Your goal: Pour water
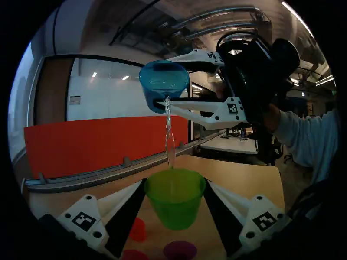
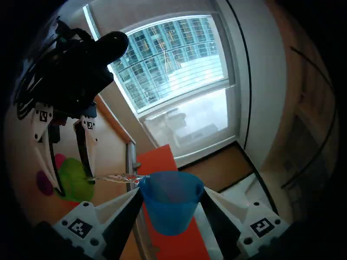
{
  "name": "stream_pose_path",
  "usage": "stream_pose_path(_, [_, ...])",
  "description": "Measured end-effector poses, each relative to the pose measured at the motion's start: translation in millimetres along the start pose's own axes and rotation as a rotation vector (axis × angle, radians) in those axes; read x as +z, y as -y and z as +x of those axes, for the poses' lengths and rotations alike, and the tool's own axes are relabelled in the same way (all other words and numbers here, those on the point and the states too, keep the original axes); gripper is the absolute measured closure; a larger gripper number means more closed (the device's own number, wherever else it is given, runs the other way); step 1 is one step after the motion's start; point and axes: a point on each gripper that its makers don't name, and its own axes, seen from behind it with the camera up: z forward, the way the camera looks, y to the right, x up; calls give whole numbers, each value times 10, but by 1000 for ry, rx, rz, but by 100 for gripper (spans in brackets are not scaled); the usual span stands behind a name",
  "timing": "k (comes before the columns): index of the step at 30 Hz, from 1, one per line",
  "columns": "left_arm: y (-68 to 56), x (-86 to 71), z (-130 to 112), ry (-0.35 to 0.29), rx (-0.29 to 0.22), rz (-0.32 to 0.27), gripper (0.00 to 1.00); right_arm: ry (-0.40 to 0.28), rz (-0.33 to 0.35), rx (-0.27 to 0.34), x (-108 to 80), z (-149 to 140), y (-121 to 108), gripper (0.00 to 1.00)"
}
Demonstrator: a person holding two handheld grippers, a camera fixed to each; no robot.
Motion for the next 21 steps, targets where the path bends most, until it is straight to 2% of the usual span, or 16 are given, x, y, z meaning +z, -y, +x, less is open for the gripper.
stream_pose_path(21, [-19,10,23,3,8,0,10,2,-14,-106,10,22,-74,10])
